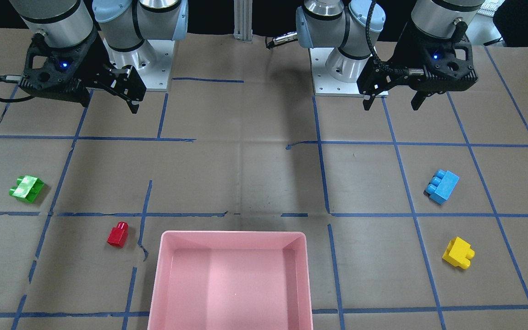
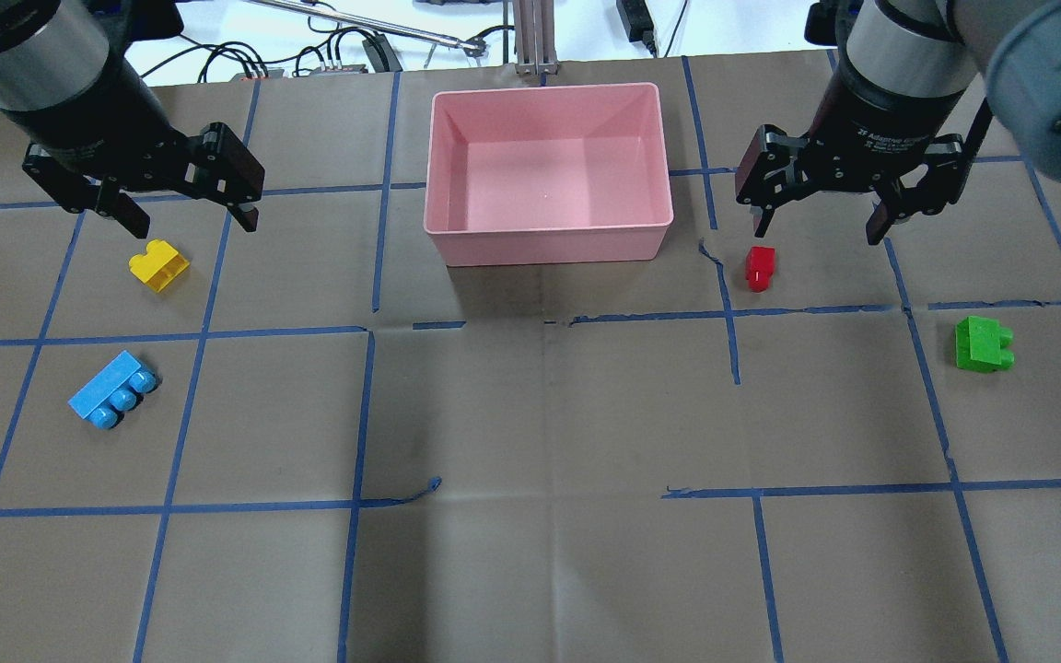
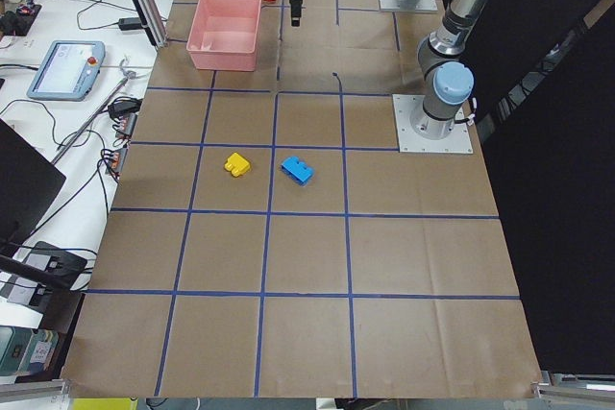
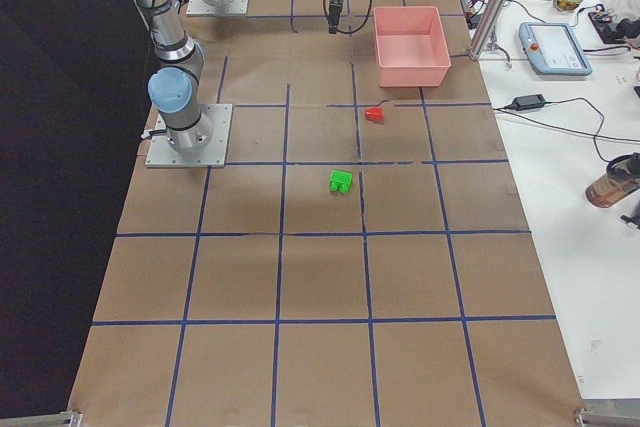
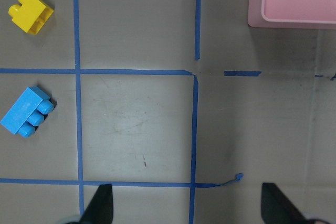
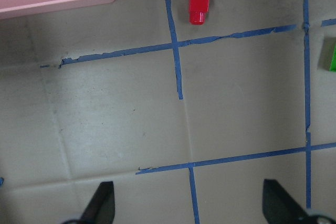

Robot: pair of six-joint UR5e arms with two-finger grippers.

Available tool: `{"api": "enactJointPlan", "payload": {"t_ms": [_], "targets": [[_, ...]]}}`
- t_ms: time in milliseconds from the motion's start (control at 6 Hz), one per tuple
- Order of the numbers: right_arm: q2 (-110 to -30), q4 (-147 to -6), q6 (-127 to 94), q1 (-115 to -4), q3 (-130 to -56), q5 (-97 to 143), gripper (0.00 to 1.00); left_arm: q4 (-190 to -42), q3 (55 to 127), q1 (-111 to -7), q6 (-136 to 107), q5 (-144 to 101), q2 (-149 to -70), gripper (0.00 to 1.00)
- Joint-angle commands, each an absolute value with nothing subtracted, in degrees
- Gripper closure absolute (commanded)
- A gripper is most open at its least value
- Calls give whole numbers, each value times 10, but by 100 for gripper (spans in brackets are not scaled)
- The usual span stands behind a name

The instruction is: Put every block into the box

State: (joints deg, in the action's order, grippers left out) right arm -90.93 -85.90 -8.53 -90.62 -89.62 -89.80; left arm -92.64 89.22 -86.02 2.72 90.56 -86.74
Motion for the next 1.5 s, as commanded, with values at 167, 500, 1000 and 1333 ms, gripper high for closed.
{"api": "enactJointPlan", "payload": {"t_ms": [167, 500, 1000, 1333], "targets": [[-903, -853, -85, -906, -895, -898, 0, -926, 892, -860, 27, 906, -867, 1], [-904, -852, -85, -904, -889, -899, 0, -925, 891, -850, 35, 909, -870, 1], [-903, -855, -54, -901, -898, -894, 0, -926, 893, -813, 70, 909, -866, 1], [-902, -855, -23, -835, -898, -897, 0, -932, 911, -685, 236, 904, -866, 1]]}}
